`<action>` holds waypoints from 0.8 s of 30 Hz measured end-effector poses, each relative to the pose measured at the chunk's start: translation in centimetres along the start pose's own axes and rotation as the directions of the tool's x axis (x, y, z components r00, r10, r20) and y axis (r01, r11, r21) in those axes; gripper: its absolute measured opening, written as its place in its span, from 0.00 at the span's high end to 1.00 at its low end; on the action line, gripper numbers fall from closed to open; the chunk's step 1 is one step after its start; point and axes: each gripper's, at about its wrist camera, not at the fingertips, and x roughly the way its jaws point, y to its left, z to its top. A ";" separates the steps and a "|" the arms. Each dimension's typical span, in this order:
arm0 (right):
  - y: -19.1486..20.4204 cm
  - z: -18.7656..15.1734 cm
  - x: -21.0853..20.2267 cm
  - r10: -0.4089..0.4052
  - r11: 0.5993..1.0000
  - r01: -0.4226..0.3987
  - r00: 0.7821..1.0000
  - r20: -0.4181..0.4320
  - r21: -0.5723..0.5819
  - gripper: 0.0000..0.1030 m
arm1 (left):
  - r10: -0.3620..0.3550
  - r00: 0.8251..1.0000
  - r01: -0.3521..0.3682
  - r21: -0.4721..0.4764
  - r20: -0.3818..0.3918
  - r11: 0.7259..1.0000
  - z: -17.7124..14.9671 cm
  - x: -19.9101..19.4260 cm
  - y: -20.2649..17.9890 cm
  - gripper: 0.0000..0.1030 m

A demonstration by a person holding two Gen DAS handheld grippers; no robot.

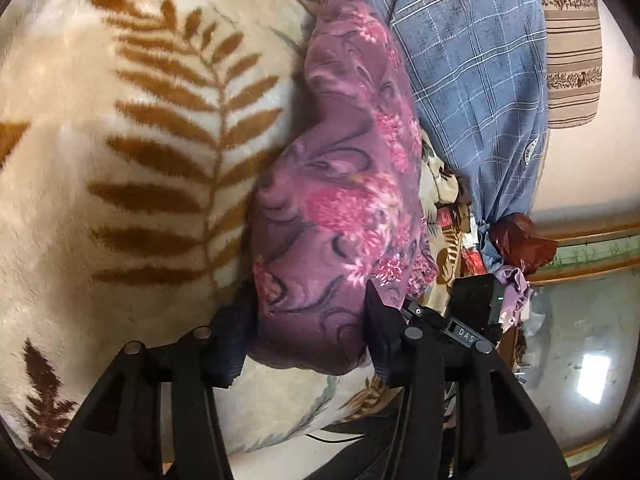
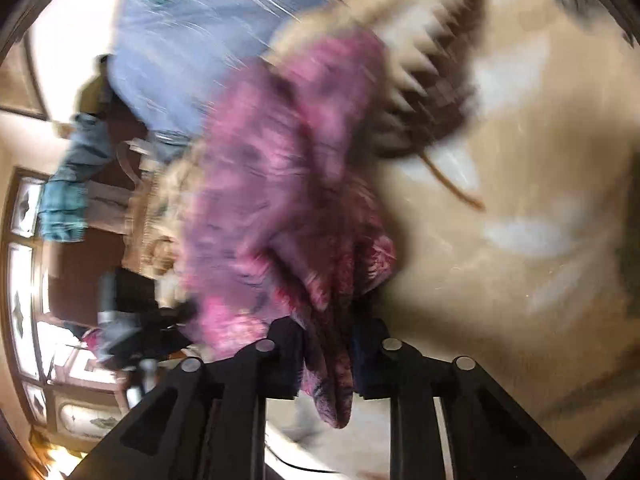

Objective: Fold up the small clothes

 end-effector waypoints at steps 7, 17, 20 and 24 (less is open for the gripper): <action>1.2 -1.1 -2.5 -0.021 1.000 0.022 0.997 0.068 -0.021 0.64 | 0.172 0.972 -0.195 0.142 0.159 0.970 -2.1 -2.7 -3.7 0.50; 0.9 -3.5 -1.8 -0.043 0.999 0.042 0.996 0.078 0.013 0.78 | 0.177 0.965 -0.196 0.086 0.193 0.977 -3.5 -2.6 -1.7 0.39; 0.9 -3.5 -3.1 -0.039 0.999 0.035 0.993 0.115 0.037 0.81 | 0.219 0.937 -0.255 0.101 0.273 0.962 -4.4 -4.5 -2.6 0.40; 1.5 -4.4 -5.0 -0.091 0.996 0.087 0.976 0.198 0.031 0.75 | 0.355 0.866 -0.422 0.133 0.352 0.897 -7.0 -5.6 -3.2 0.41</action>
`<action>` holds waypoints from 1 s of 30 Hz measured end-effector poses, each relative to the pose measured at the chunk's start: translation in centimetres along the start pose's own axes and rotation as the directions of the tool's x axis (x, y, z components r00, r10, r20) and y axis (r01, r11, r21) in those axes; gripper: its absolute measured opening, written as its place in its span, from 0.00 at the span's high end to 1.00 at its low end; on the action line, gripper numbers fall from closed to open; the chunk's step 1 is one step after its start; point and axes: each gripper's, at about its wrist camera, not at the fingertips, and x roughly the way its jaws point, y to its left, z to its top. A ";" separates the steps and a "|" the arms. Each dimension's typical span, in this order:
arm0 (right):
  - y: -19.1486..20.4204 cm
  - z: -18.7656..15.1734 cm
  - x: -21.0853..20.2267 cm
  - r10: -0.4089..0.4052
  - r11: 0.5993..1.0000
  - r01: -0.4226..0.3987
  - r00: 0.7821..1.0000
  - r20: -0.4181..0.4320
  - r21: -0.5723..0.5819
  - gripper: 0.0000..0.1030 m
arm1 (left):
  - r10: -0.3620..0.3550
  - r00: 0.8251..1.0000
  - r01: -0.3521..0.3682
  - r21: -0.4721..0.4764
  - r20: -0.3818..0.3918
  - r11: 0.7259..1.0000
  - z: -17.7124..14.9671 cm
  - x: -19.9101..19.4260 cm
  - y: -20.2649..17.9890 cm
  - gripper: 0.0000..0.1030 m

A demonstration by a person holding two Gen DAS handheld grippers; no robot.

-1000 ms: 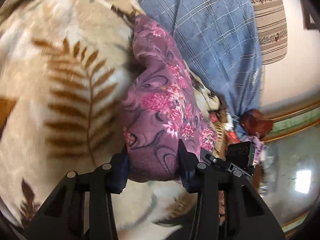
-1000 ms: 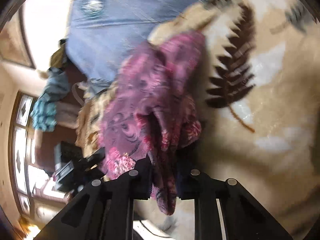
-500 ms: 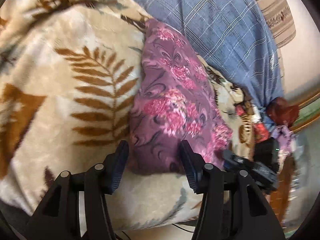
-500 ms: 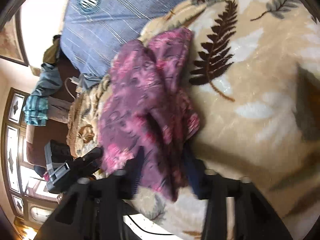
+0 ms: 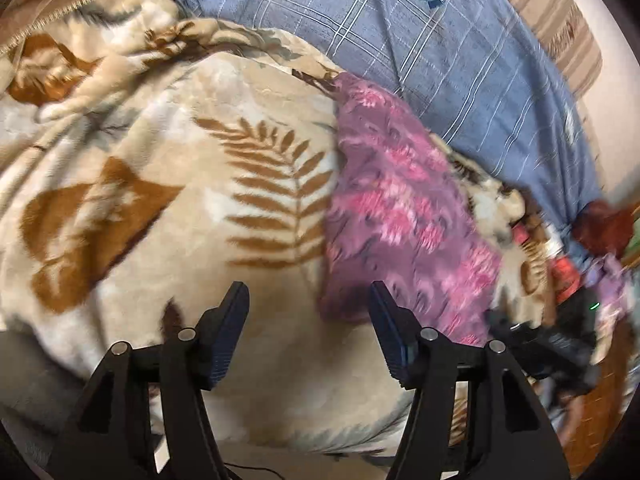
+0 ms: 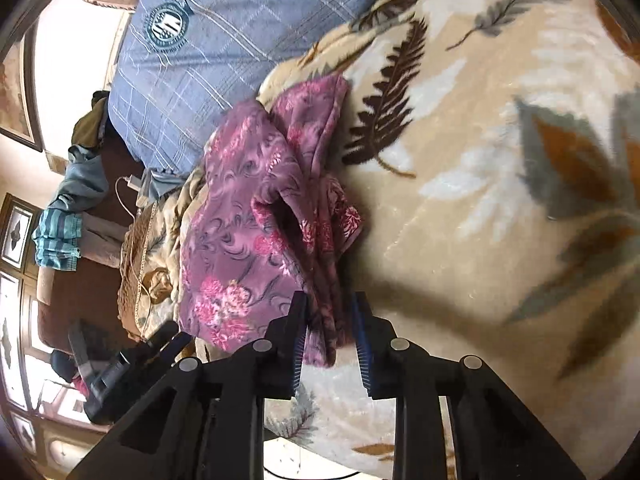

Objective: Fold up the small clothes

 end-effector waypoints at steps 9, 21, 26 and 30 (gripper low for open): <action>1.0 -1.4 2.0 0.013 1.000 -0.014 0.999 -0.039 -0.023 0.59 | 0.168 0.986 -0.164 0.155 -0.012 0.974 0.0 4.4 -4.6 0.44; 1.4 -0.8 0.5 -0.030 0.999 0.031 0.999 0.034 -0.043 0.92 | -0.045 0.999 0.045 -0.016 -0.024 0.999 0.1 4.5 -1.3 0.82; 0.5 -1.1 1.6 -0.071 0.997 0.071 0.997 0.022 -0.029 0.93 | -0.056 0.998 0.056 -0.004 -0.007 0.998 0.1 3.9 -2.0 0.82; -0.5 -0.9 2.6 -0.046 0.999 0.046 0.999 -0.015 0.011 0.89 | -0.086 0.996 0.084 -0.048 -0.035 0.995 0.0 4.7 -1.2 0.79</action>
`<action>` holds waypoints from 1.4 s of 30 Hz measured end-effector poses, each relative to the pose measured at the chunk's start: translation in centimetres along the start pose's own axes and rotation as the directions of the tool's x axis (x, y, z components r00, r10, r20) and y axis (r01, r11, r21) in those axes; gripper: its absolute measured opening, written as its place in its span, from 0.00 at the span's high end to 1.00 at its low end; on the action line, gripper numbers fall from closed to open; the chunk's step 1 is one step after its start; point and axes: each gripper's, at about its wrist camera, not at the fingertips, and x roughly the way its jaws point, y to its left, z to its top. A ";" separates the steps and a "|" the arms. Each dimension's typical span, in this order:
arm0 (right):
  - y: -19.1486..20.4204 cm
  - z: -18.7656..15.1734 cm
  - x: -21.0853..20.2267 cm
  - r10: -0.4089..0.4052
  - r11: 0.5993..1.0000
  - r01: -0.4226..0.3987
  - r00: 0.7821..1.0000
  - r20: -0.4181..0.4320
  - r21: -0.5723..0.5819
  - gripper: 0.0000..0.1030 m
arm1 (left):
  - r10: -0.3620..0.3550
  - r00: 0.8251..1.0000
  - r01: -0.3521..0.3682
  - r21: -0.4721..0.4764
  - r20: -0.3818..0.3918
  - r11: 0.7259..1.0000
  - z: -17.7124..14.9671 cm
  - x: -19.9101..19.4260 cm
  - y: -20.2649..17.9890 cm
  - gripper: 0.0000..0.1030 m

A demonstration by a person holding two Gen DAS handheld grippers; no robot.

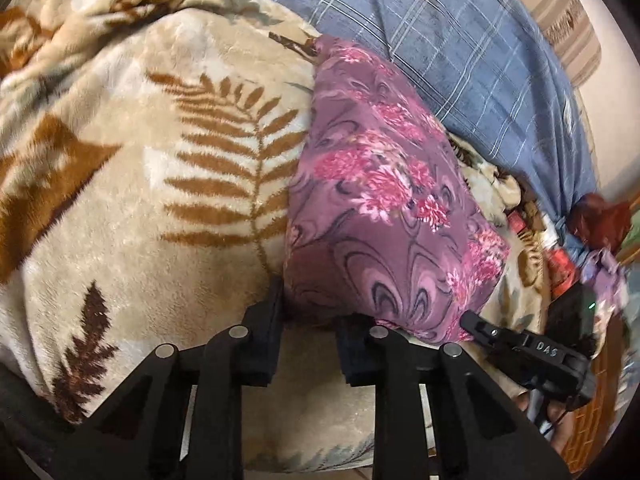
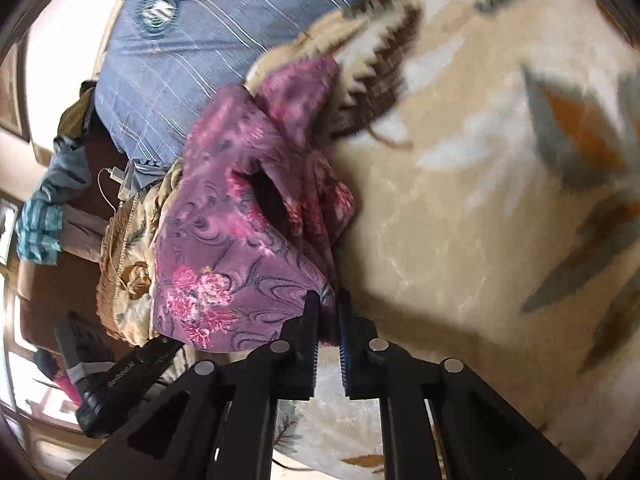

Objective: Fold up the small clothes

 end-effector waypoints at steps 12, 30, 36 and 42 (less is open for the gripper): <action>-0.6 -0.6 -0.6 0.040 0.997 -0.039 0.999 -0.008 0.070 0.73 | 0.006 1.000 -0.006 0.018 0.006 1.000 -0.8 -1.0 -0.2 0.68; 0.1 -0.6 -0.1 0.054 0.998 -0.052 0.997 -0.051 0.044 0.60 | 0.029 0.999 -0.030 0.025 0.032 0.999 -0.2 -1.3 -0.2 0.57; 0.5 -0.4 -0.3 0.048 0.999 -0.047 0.999 -0.025 0.016 0.57 | 0.114 0.993 -0.117 0.111 0.030 0.987 -0.1 -0.5 -1.4 0.54; 0.3 -0.4 -0.4 0.045 0.999 -0.045 0.999 -0.022 0.014 0.73 | 0.080 0.996 -0.083 0.095 0.032 0.992 0.3 -0.4 -1.1 0.75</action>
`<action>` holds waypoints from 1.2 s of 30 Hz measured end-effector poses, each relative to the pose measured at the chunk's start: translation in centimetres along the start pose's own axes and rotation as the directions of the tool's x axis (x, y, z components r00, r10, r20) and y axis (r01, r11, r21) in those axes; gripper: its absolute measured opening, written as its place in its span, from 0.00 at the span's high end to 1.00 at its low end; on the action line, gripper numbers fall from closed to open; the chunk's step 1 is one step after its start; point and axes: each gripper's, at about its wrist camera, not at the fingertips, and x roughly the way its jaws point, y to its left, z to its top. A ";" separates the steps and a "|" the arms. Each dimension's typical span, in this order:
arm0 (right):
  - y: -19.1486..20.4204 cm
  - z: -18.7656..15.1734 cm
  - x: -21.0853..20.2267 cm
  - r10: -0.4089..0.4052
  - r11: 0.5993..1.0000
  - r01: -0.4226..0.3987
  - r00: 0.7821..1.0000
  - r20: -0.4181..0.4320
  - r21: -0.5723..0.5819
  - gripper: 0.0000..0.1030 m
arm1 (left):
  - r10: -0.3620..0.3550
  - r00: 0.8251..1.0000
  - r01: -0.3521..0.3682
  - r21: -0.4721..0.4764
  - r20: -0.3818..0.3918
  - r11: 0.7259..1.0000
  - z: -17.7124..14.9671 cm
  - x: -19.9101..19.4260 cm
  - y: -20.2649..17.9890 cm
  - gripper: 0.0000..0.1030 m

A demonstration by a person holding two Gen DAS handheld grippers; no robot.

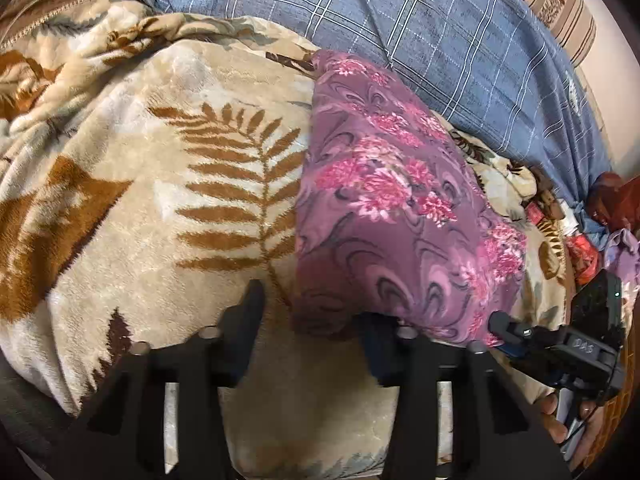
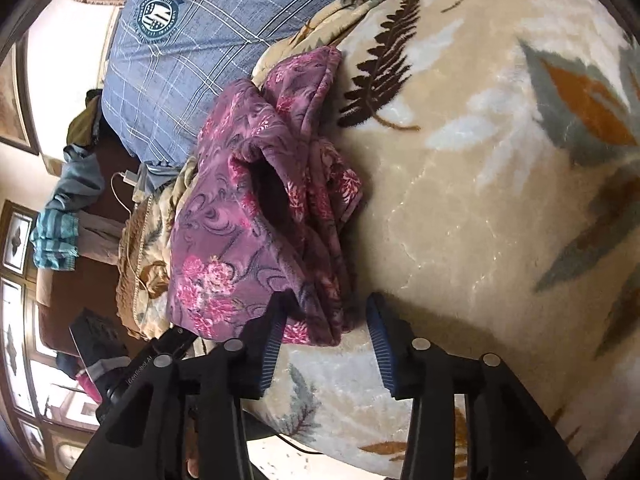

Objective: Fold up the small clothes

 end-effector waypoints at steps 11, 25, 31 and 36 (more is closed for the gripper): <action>0.4 -0.1 0.1 -0.059 0.997 0.059 0.998 -0.007 -0.042 0.89 | 0.040 0.999 -0.040 0.068 -0.001 0.997 -0.9 0.0 -1.2 0.78; 3.4 2.2 -5.9 0.079 0.993 -0.070 0.993 0.091 -0.100 0.48 | -0.048 0.999 0.047 0.039 0.025 0.998 2.3 -7.9 -2.3 0.42; 6.0 8.1 -4.9 0.095 0.988 -0.090 0.995 0.037 -0.125 0.44 | -0.146 0.989 0.146 0.002 0.006 0.989 11.4 -5.1 -1.9 0.32; 5.1 14.7 -0.4 0.060 0.994 -0.062 0.998 -0.025 -0.086 0.44 | -0.149 0.960 0.117 -0.144 -0.235 0.983 18.3 6.0 0.7 0.29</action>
